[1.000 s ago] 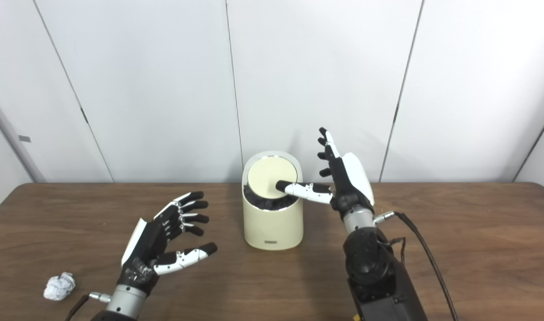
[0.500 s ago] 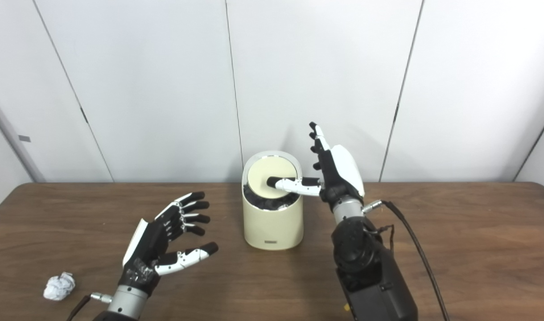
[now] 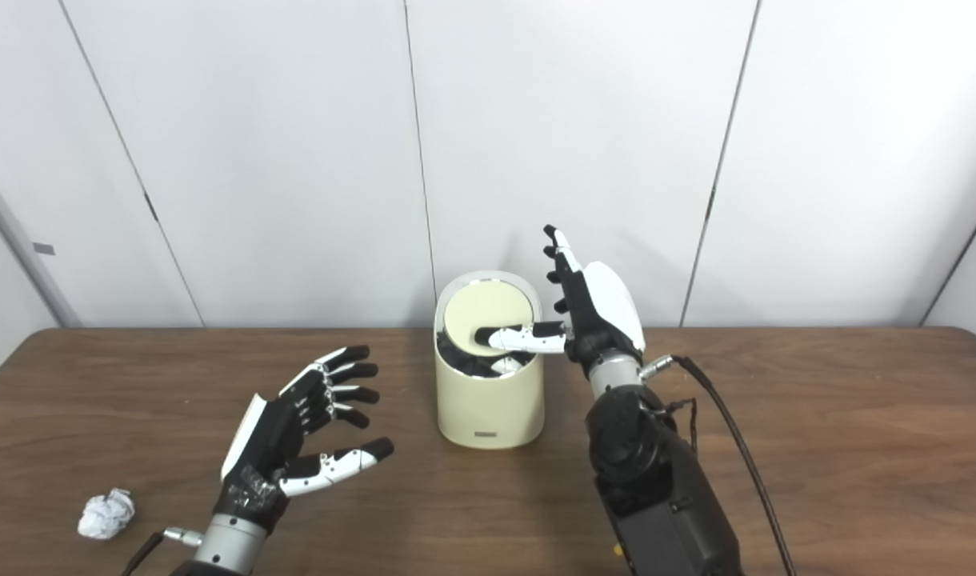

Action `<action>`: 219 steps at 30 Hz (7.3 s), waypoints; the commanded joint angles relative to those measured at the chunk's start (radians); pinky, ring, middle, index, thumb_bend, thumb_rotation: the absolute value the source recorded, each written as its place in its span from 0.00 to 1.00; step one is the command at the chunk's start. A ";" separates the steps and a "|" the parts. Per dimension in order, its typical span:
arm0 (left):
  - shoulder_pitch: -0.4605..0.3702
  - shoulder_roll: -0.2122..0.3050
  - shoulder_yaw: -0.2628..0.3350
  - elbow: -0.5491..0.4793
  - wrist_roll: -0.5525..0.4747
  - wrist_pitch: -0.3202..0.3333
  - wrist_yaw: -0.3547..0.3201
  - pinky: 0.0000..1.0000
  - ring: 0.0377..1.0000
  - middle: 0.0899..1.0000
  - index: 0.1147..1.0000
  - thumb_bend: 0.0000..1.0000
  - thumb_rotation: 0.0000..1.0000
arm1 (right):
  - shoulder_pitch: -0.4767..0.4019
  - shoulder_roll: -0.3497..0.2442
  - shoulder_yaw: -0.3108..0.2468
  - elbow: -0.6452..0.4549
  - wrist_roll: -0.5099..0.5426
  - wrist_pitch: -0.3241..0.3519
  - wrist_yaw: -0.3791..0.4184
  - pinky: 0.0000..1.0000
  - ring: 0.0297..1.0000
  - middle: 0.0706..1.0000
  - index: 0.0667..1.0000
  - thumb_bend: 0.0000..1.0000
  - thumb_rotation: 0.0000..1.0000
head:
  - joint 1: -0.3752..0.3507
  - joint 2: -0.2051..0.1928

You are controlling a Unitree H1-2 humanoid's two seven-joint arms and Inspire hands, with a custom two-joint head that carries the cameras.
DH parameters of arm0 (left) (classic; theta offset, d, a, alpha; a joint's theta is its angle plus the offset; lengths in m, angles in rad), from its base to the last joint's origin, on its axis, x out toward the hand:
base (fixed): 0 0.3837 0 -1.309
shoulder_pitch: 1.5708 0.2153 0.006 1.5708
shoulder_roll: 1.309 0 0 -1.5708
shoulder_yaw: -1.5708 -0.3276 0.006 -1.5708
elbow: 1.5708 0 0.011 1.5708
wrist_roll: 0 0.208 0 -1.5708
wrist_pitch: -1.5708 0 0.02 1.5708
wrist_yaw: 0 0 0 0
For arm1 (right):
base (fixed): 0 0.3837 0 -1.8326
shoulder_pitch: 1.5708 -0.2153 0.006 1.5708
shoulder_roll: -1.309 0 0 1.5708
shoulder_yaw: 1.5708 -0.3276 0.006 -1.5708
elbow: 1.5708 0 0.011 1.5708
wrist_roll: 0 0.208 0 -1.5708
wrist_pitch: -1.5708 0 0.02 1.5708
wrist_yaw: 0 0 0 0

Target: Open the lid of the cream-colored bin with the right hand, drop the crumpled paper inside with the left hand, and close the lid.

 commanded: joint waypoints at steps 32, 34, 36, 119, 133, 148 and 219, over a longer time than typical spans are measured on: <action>-0.018 -0.001 0.000 -0.060 -0.003 -0.014 0.006 0.58 0.68 0.77 0.81 0.71 0.05 | -0.078 -0.052 0.088 0.010 -0.155 0.024 -0.016 0.64 0.83 0.93 0.90 0.84 0.04 | 0.005 0.019; -0.018 0.001 0.001 -0.059 -0.006 -0.016 0.005 0.58 0.68 0.77 0.81 0.71 0.06 | -0.079 -0.055 0.096 0.004 -0.168 0.035 -0.010 0.66 0.84 0.93 0.90 0.85 0.01 | 0.005 0.018; -0.019 0.001 0.001 -0.058 -0.005 -0.016 0.005 0.57 0.68 0.77 0.81 0.71 0.06 | -0.079 -0.058 0.104 0.003 -0.182 0.039 -0.009 0.66 0.84 0.93 0.90 0.85 0.00 | 0.005 0.018; 0.066 0.331 0.149 -0.457 0.258 0.326 -0.110 0.54 0.70 0.76 0.73 0.76 0.00 | 0.370 -0.149 -0.123 -0.328 0.297 -0.180 0.146 0.76 0.91 0.97 0.98 0.80 0.35 | 0.414 -0.030; 0.086 0.595 0.155 -0.464 0.696 0.382 -0.253 0.47 0.57 0.65 0.65 0.87 0.01 | 0.356 -0.151 -0.122 -0.350 0.290 -0.163 0.153 0.73 0.90 0.96 0.96 0.80 0.32 | 0.417 -0.025; 0.092 0.611 0.142 -0.402 0.960 0.431 -0.514 0.55 0.72 0.75 0.77 0.90 0.26 | 0.360 -0.151 -0.123 -0.388 0.288 -0.122 0.169 0.76 0.91 0.96 0.96 0.77 0.27 | 0.423 -0.017; 0.068 0.584 -0.022 0.047 0.840 0.332 -0.223 0.37 0.37 0.42 0.45 0.51 0.00 | 0.384 -0.150 -0.160 -0.547 0.311 0.028 0.205 0.64 0.83 0.98 0.92 0.64 0.22 | 0.417 0.041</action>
